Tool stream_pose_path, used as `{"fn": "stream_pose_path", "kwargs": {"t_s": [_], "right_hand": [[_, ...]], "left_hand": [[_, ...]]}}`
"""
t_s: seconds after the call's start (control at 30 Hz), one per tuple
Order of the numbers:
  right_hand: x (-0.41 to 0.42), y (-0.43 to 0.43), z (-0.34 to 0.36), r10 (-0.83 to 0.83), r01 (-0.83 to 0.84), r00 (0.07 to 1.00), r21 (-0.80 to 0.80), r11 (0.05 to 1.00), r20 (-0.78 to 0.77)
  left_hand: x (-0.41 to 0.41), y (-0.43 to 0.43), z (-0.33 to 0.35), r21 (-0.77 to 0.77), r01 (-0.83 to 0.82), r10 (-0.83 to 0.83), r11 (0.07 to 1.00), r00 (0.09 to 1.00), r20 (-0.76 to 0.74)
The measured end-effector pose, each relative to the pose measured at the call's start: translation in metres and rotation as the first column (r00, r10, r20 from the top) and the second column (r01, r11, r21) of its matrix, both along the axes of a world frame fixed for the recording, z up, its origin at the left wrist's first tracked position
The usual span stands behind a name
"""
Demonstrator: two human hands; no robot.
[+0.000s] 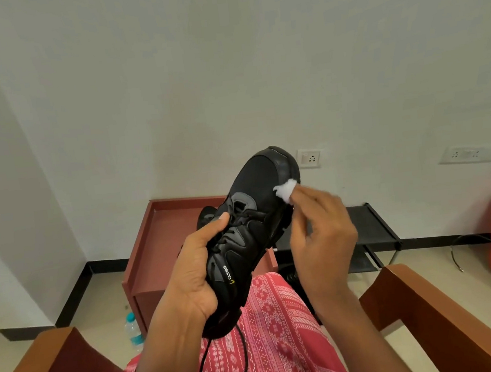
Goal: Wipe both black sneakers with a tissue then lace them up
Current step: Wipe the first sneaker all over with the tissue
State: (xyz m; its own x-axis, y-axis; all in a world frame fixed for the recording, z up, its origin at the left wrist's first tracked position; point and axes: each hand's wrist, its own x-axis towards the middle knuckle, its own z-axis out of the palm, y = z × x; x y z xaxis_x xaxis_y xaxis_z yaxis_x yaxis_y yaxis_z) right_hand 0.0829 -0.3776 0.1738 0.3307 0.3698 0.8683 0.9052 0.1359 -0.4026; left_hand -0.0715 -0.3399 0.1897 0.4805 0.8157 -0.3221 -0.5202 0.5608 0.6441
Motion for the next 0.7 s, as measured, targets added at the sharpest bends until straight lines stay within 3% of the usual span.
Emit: {"fn": "stream_pose_path", "kwargs": {"t_s": [0.2,0.5,0.7], "right_hand": [[0.005,0.016,0.033,-0.025,0.024,0.999,0.035,0.999,0.025],[0.001,-0.001,-0.013,-0.054,0.054,0.998,0.005,0.999,0.011],[0.012,0.016,0.024,-0.088,0.088,0.996,0.029,0.996,-0.015]], "left_hand": [[0.001,-0.004,0.000,0.022,0.006,-0.005,1.000,1.000,-0.031],[-0.005,0.001,-0.001,0.071,-0.035,0.037,0.997,0.999,-0.025],[-0.002,0.001,-0.004,0.111,-0.024,0.037,0.994,0.993,-0.111]]}}
